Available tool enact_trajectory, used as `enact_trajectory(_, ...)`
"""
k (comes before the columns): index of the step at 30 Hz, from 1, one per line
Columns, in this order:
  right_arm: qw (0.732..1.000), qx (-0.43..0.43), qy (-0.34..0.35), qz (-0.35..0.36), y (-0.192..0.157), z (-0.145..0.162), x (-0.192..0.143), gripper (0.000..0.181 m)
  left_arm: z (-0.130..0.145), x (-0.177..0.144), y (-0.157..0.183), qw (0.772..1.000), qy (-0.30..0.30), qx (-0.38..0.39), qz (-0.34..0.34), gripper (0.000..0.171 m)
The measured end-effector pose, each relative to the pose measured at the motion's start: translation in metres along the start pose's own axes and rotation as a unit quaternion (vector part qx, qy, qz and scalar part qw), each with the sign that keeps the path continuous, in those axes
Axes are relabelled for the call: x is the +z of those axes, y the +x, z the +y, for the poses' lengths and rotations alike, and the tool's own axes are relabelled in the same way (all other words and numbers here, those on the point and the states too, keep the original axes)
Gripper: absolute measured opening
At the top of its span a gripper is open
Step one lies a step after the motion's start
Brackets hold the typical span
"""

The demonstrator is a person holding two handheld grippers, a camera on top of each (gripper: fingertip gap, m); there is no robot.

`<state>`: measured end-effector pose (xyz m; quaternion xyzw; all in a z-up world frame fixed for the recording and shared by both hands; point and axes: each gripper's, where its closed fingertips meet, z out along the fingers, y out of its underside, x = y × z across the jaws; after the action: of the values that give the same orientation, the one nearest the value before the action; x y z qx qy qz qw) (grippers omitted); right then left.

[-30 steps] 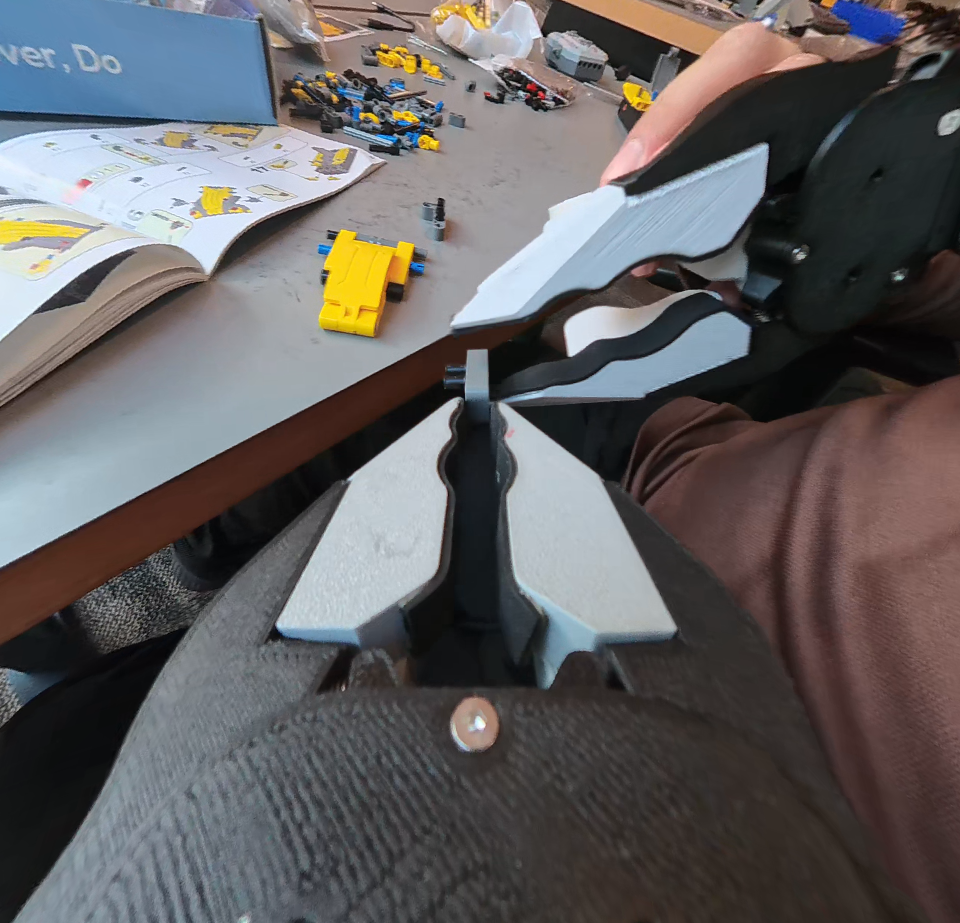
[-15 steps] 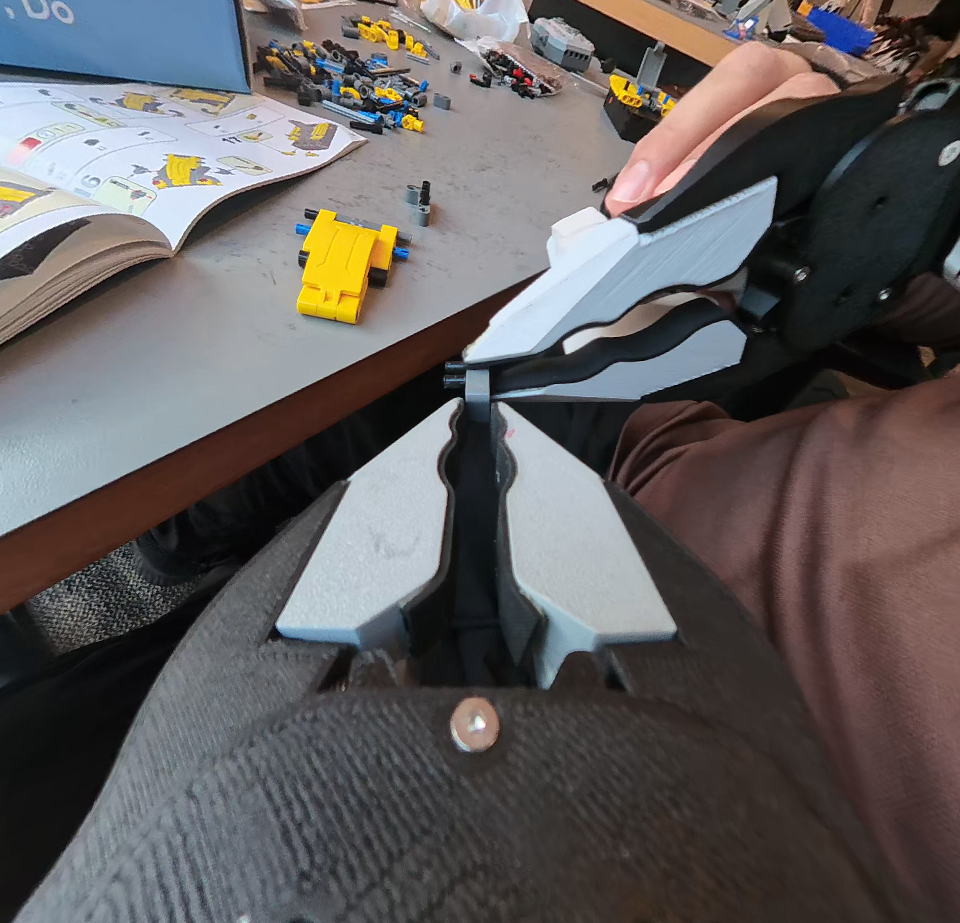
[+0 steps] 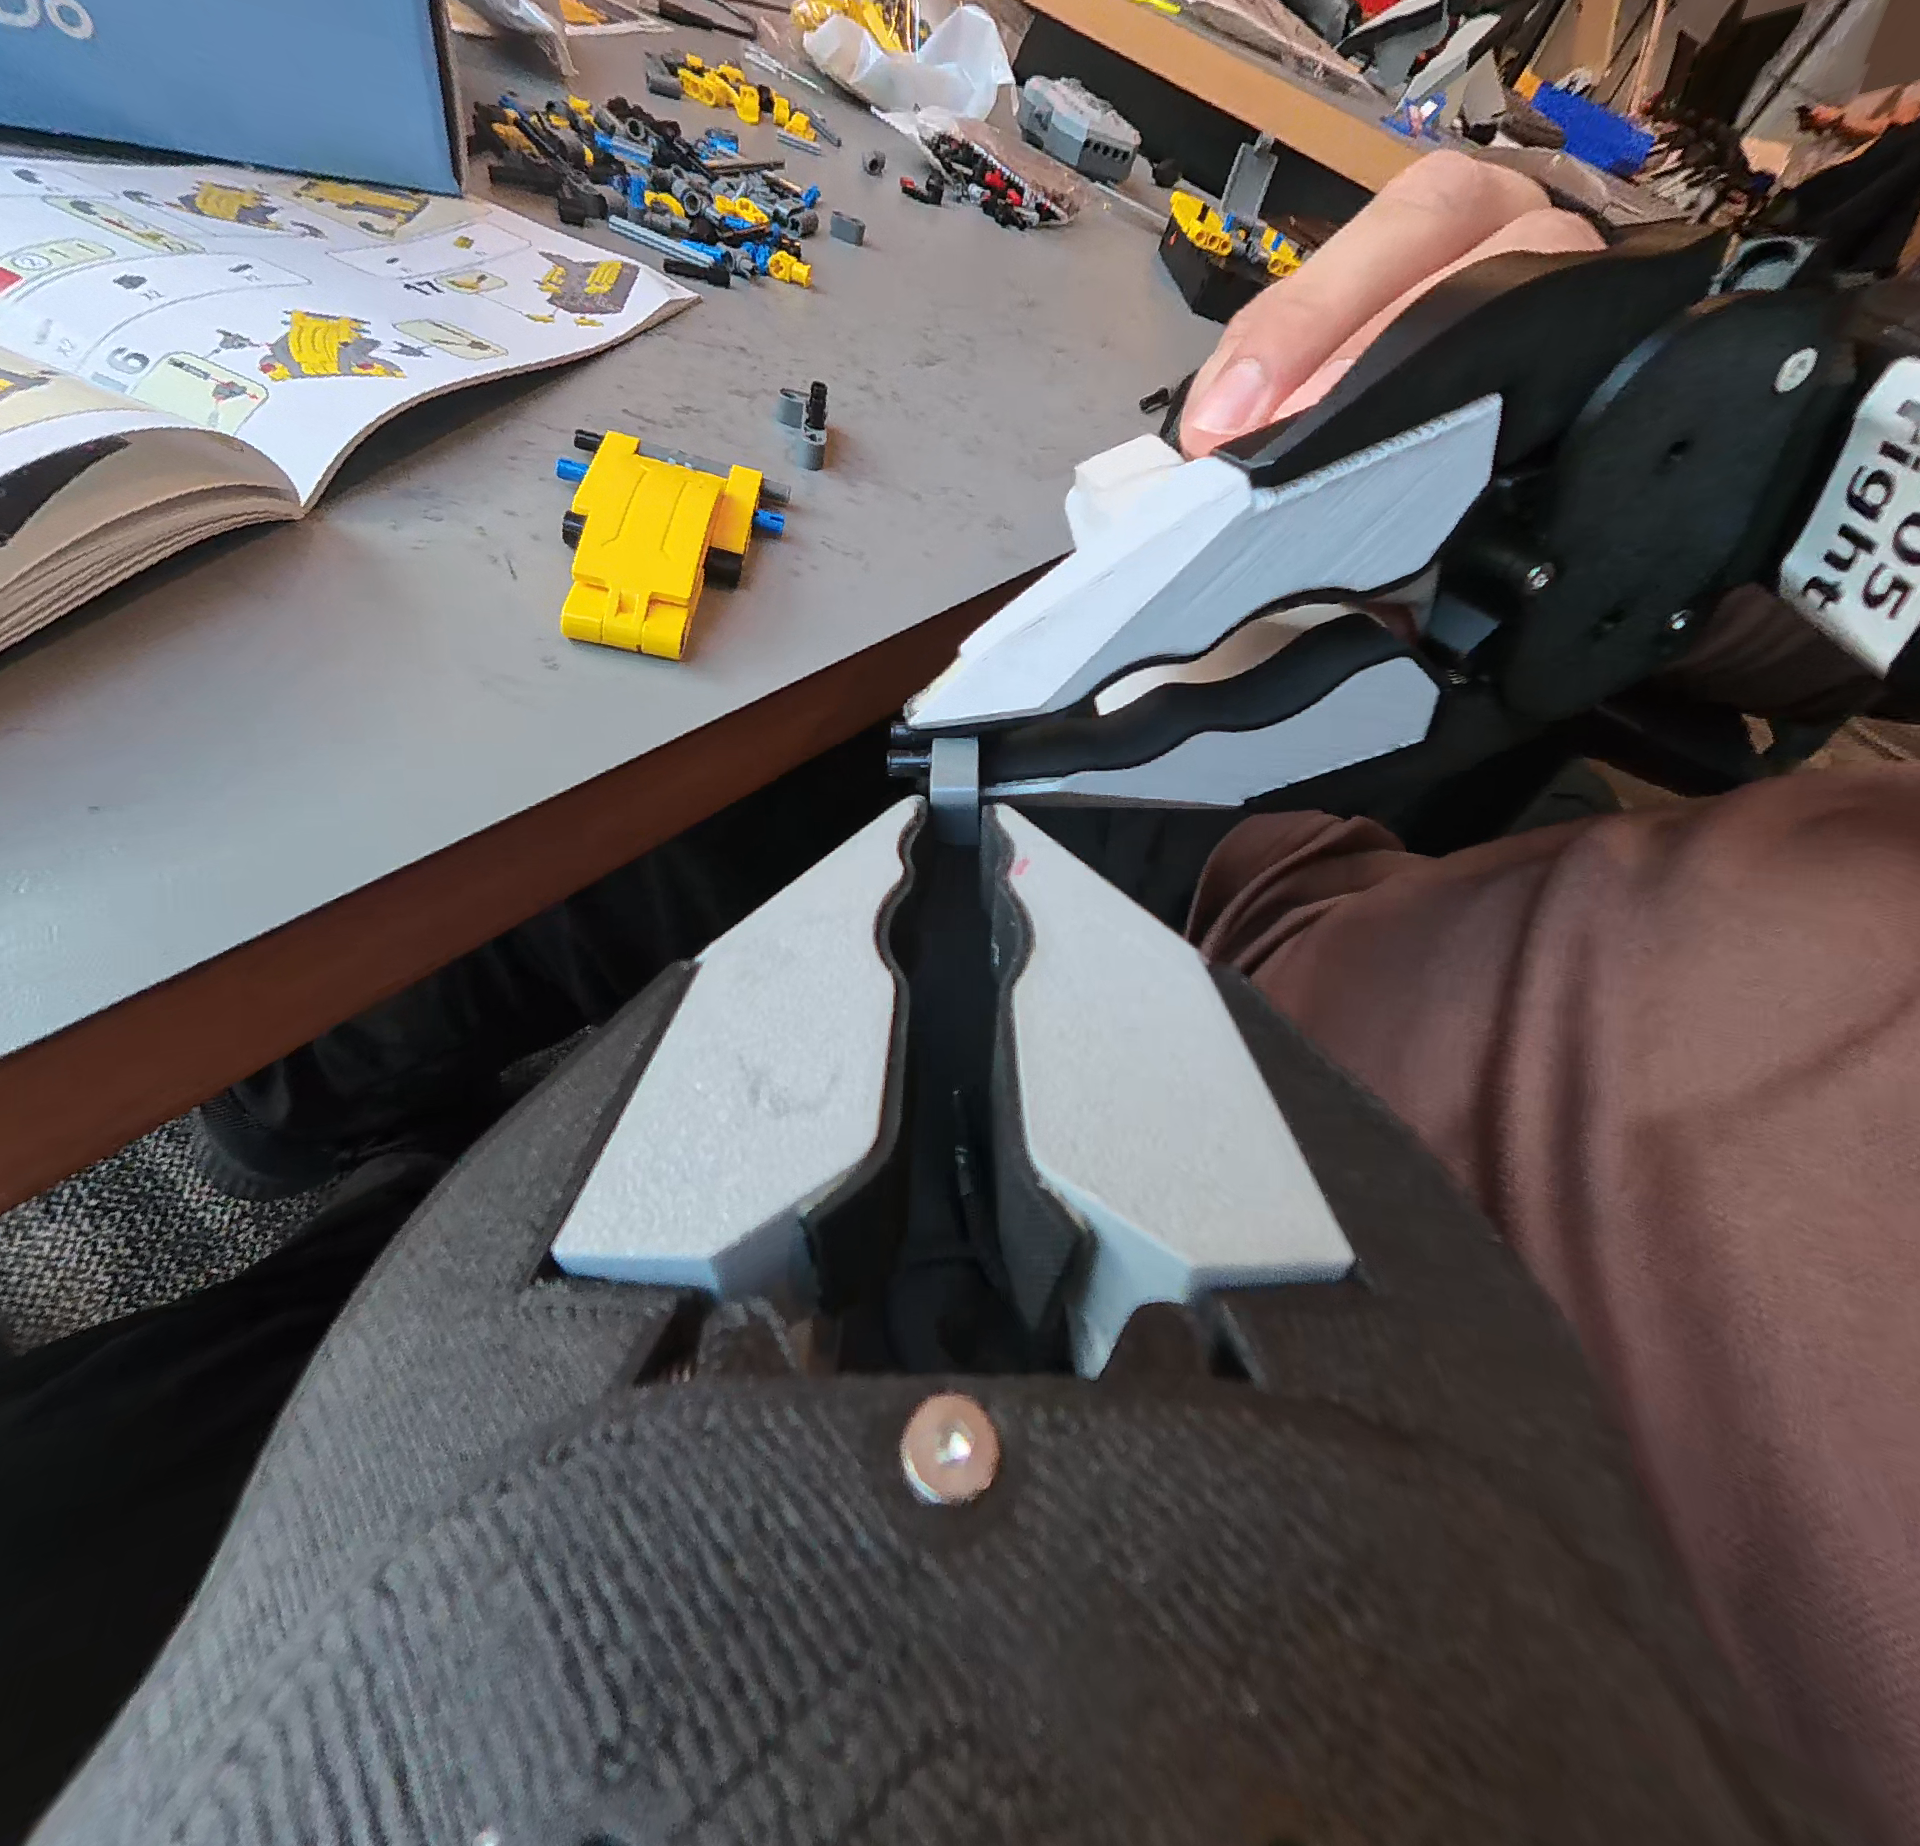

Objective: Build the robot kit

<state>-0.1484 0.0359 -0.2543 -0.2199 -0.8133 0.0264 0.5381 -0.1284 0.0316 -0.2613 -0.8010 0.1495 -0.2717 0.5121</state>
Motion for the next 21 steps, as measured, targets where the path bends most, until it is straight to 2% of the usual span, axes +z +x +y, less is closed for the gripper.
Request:
enact_trajectory(5,1.000,0.003,0.002,-0.009,-0.003,0.001,0.002,0.007,0.003,0.001,-0.003,1.000,-0.007,-0.002,-0.009,0.006)
enact_trajectory(14,1.000,-0.018,0.007,0.000,-0.003,0.001,0.001,0.006,0.003,0.000,-0.001,0.999,-0.006,-0.032,0.016,0.006)
enact_trajectory(18,0.999,-0.042,-0.017,0.014,0.001,0.016,0.000,0.007,0.003,-0.003,-0.005,0.999,-0.006,-0.029,0.014,0.014)
enact_trajectory(21,0.996,-0.070,-0.042,0.033,0.008,0.034,-0.004,0.007,-0.004,-0.011,-0.020,1.000,-0.006,0.002,-0.025,0.019)
